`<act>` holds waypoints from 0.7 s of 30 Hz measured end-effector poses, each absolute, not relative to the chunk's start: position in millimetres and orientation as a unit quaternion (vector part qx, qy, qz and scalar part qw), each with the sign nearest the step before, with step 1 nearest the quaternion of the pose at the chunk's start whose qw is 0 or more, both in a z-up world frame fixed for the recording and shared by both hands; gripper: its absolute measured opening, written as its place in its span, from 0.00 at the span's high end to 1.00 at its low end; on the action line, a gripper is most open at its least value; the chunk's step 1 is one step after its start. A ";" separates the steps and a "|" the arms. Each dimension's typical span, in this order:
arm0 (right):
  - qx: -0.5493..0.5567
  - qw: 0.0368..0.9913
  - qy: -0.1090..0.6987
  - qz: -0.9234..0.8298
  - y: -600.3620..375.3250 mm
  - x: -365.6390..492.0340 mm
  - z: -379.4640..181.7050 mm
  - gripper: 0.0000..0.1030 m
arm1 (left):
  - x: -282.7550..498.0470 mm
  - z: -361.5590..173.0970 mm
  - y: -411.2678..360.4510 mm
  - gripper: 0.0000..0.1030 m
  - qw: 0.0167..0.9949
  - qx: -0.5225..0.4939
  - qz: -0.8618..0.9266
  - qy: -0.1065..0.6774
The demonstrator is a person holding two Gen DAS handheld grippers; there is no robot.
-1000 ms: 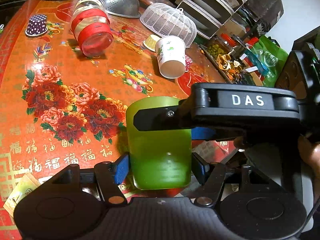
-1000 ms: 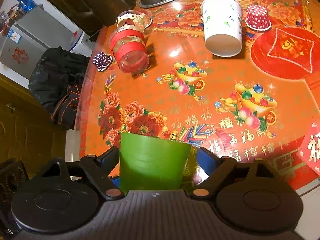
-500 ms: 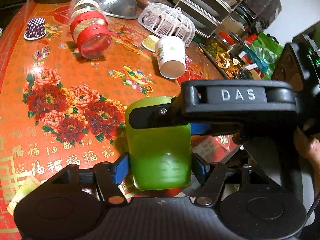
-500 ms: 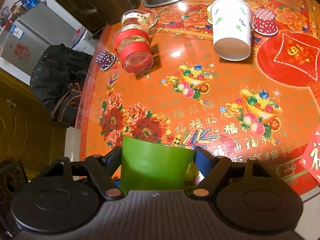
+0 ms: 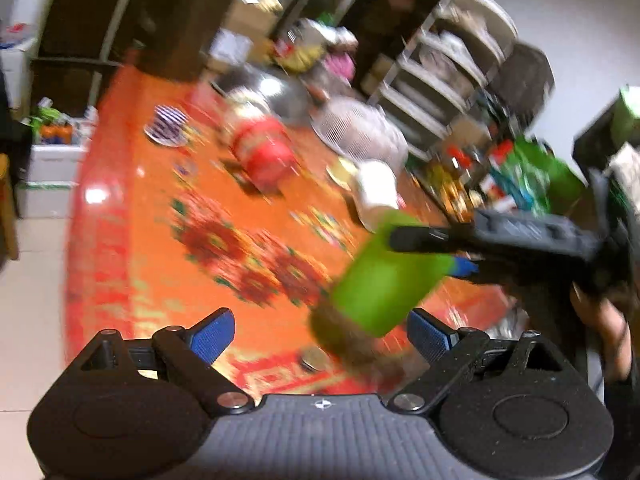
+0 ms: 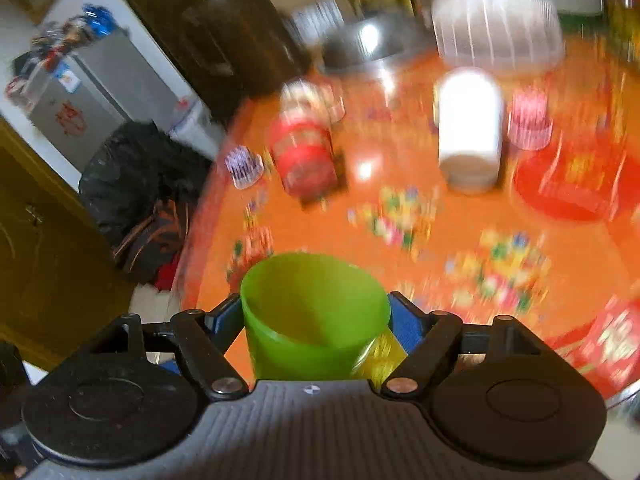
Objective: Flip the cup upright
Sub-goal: 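Turn the green cup upright, opening up, in the right tool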
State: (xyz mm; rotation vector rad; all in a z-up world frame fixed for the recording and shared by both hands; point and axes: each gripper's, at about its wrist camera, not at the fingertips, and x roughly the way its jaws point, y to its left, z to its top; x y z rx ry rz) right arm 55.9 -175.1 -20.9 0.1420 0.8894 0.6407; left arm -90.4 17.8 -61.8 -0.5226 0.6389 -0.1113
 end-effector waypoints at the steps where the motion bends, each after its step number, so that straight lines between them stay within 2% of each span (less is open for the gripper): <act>1: 0.060 0.866 0.392 0.303 -176.8 46.3 -15.6 0.25 | -93.4 -60.0 23.7 0.08 0.917 -0.257 -0.046 0.301; 7: -0.010 0.944 0.184 0.273 -185.6 -27.3 12.5 0.25 | -106.0 -45.1 44.6 0.08 0.934 -0.259 -0.017 0.246; 11: -0.084 0.967 0.039 0.238 -186.1 -70.5 18.1 0.25 | -111.1 -38.0 48.6 0.08 0.940 -0.261 -0.005 0.219; 13: -0.105 0.970 -0.008 0.217 -183.8 -78.3 13.9 0.25 | -112.1 -37.7 51.2 0.08 0.939 -0.269 -0.003 0.214; 16: -0.089 0.968 -0.016 0.232 -185.3 -70.8 1.2 0.25 | -113.5 -37.2 51.5 0.08 0.940 -0.270 -0.007 0.207; 21: -0.073 0.967 0.023 0.242 -172.3 -43.2 -30.7 0.25 | -118.0 -37.5 43.5 0.08 0.949 -0.249 -0.011 0.195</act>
